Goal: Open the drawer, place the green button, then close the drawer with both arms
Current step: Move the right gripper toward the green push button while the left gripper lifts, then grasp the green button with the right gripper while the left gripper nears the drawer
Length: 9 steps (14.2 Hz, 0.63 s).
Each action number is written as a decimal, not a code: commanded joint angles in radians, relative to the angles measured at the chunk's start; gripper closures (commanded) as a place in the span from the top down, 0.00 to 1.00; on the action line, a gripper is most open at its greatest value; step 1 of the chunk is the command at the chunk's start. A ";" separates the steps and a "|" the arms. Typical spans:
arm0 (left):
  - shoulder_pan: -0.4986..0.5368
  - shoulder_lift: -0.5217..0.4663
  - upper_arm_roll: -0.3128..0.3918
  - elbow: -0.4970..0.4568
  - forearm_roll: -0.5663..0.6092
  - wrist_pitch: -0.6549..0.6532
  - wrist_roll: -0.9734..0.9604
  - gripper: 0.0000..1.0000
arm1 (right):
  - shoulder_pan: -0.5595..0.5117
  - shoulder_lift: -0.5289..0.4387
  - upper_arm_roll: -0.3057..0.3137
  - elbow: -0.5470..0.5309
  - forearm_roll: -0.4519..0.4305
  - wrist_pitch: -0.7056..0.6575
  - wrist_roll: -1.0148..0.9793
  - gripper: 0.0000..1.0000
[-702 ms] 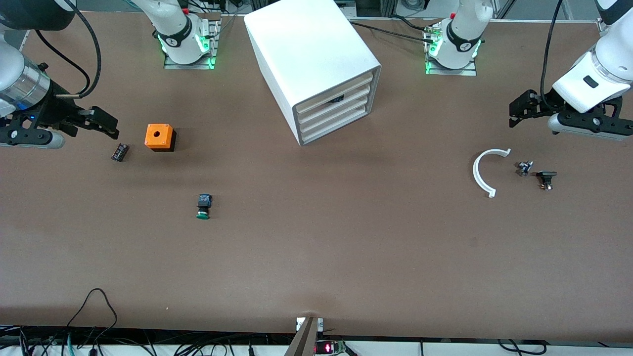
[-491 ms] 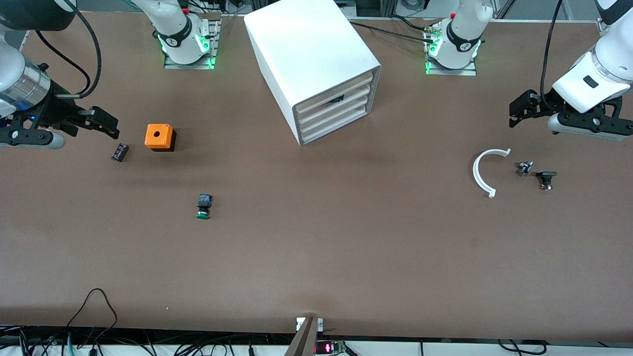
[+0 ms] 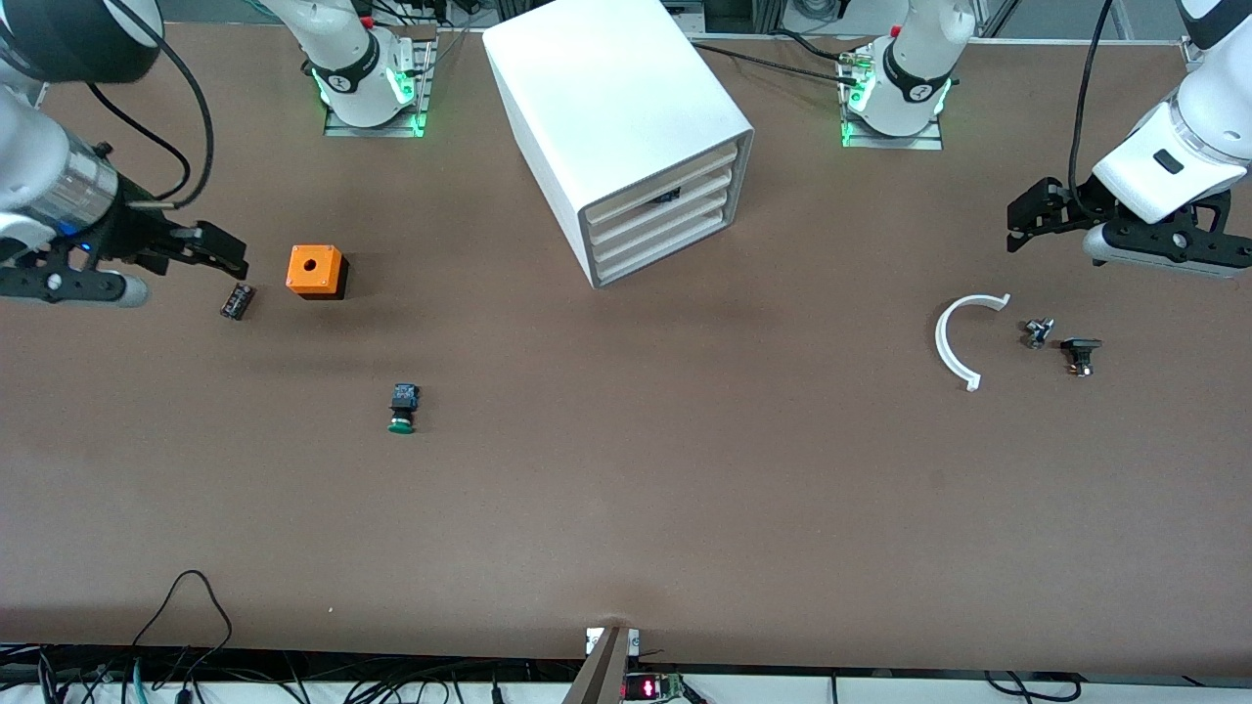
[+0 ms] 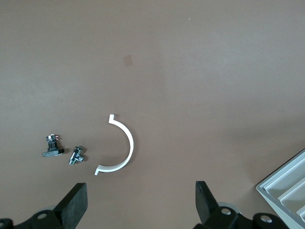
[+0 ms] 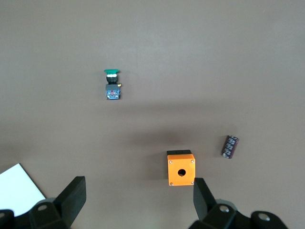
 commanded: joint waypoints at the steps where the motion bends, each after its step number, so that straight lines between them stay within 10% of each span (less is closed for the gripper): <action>1: -0.008 0.006 0.002 0.044 0.014 -0.070 0.004 1.00 | 0.014 0.049 0.006 -0.013 0.020 0.057 0.024 1.00; 9: -0.026 0.116 -0.010 0.036 -0.314 -0.366 0.021 1.00 | 0.045 0.220 0.006 -0.127 0.018 0.384 0.095 1.00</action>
